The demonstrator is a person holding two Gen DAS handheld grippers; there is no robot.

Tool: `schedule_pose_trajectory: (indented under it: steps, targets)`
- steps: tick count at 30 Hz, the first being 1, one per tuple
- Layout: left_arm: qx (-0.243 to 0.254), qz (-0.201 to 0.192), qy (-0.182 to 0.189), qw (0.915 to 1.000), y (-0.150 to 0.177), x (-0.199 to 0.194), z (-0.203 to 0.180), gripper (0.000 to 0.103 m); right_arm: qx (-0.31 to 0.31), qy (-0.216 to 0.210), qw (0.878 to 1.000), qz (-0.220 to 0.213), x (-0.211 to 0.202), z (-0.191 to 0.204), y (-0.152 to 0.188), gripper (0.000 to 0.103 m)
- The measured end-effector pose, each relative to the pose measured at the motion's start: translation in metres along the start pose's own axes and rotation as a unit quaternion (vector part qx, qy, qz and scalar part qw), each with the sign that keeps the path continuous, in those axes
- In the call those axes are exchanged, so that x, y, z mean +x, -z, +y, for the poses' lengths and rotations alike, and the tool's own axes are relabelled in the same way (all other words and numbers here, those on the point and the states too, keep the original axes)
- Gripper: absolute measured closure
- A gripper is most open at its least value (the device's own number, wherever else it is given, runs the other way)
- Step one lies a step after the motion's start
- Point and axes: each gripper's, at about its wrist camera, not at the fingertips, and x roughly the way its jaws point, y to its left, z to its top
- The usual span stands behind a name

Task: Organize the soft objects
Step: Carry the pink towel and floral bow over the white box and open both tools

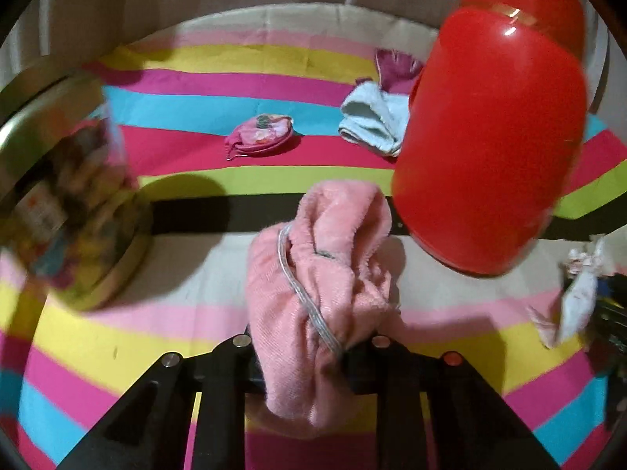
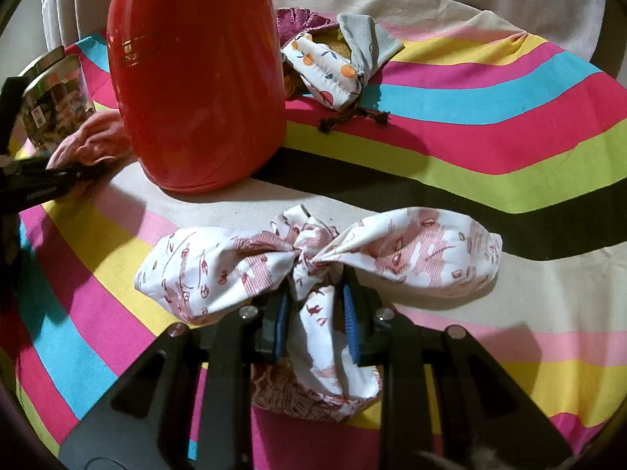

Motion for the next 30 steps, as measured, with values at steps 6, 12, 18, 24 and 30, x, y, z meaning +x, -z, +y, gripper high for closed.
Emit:
schedule_pose_trajectory:
  steps: [6, 12, 18, 24, 30]
  targets:
    - [-0.019, -0.003, -0.013, 0.9997, 0.034, -0.017, -0.009, 0.078, 0.006, -0.005, 1.0, -0.001, 0.0, 0.0, 0.0, 0.075]
    - [-0.034, -0.001, -0.017, 0.9993, 0.034, -0.017, -0.004, 0.078, 0.01, -0.01, 1.0, -0.001, 0.002, -0.001, 0.0, 0.076]
    - [-0.014, 0.001, -0.038, 0.9992, 0.032, -0.014, -0.012, 0.077, 0.01, -0.011, 1.0, -0.001, 0.002, -0.001, 0.0, 0.076]
    - [-0.02, 0.002, -0.048, 0.9987, 0.033, -0.015, -0.012, 0.077, 0.012, -0.011, 1.0, -0.001, 0.001, -0.001, 0.0, 0.076]
    - [-0.014, 0.018, -0.03, 0.9993, 0.059, -0.051, -0.031, 0.077, 0.074, -0.044, 0.996, 0.015, -0.023, -0.012, 0.022, 0.077]
